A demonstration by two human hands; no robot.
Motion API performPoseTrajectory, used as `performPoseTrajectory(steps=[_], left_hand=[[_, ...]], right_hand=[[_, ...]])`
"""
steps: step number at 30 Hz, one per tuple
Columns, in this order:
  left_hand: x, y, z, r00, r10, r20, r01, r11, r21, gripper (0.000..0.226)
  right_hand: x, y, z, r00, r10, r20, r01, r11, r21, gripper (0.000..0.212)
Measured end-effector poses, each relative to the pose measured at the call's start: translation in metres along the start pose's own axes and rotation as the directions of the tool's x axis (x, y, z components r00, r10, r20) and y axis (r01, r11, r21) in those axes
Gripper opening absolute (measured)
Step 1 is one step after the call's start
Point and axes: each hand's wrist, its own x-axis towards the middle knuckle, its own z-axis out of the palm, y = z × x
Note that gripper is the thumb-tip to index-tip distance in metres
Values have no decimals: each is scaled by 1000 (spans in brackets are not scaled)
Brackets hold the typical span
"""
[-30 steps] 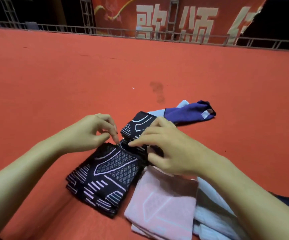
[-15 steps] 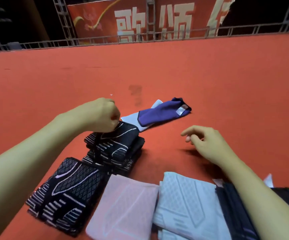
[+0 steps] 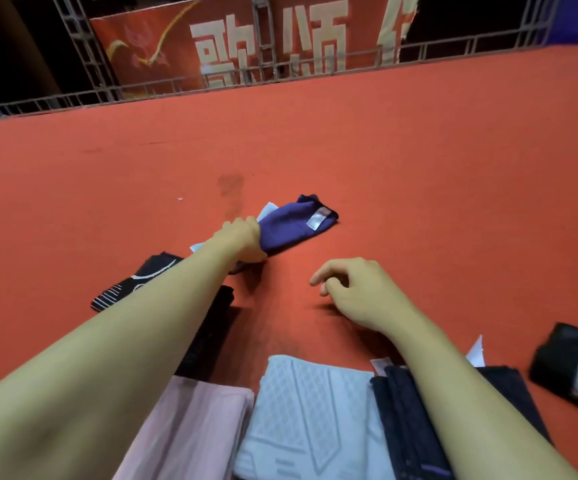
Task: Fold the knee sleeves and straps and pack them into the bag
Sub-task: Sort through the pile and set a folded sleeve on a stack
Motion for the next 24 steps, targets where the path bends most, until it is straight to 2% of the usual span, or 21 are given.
performPoseTrajectory(steps=[2,4,6,7,8,9,10,11,12,13,14,15,16,17,19,21,23,24], left_hand=[[1,1,1,999,-4,-34,3,1000,-19,45],[-2,9,-8,990,19,-143,-27,998,-54,32],[-13,21,-29,971,23,-237,-76,972,-221,27],[-23,30,-41,971,17,-237,-105,924,-367,29],[-36,39,-55,975,17,-221,-140,820,-555,29],[-51,48,-68,985,13,-171,-143,613,-777,26],[-65,55,-77,994,30,-101,-105,331,-938,23],[-82,58,-82,994,91,-56,-62,63,-996,21],[-96,59,-80,986,159,-40,-20,-128,-992,18],[-108,58,-72,975,220,-34,25,-257,-966,16],[-117,57,-59,964,264,-21,72,-337,-939,13],[-128,56,-45,955,297,12,138,-408,-903,12],[-136,54,-30,951,308,32,184,-479,-858,21],[-144,53,-19,951,306,49,214,-533,-818,30],[-148,48,-6,951,305,47,228,-592,-773,27],[-151,47,-8,932,363,-4,243,-631,-737,19],[-148,51,-9,944,331,12,233,-638,-734,5],[-145,54,-6,962,267,61,214,-591,-778,14]], right_hand=[[1,1,2,1000,10,1,-10,1000,2,35],[4,4,2,999,34,-42,-34,999,-13,33],[8,7,2,984,93,-151,-92,996,15,27],[10,8,0,967,158,-197,-137,984,116,23],[10,6,-3,947,250,-200,-182,935,305,16],[9,2,-7,930,340,-142,-216,815,538,10],[8,-1,-11,919,392,-50,-228,630,743,14],[6,-5,-16,913,405,41,-227,422,878,26],[5,-6,-20,909,405,103,-216,243,946,37],[4,-5,-23,902,407,144,-209,120,971,44],[4,-3,-25,894,414,169,-212,61,975,45],[4,-1,-25,886,425,187,-235,64,970,42],[5,2,-24,878,439,189,-262,113,958,35],[5,4,-22,876,452,170,-279,185,942,27],[6,6,-19,884,459,86,-279,371,886,21],[6,5,-16,912,410,3,-250,551,796,18],[5,4,-15,942,327,-70,-153,607,780,17],[6,7,-14,946,298,-129,-90,622,778,21]])
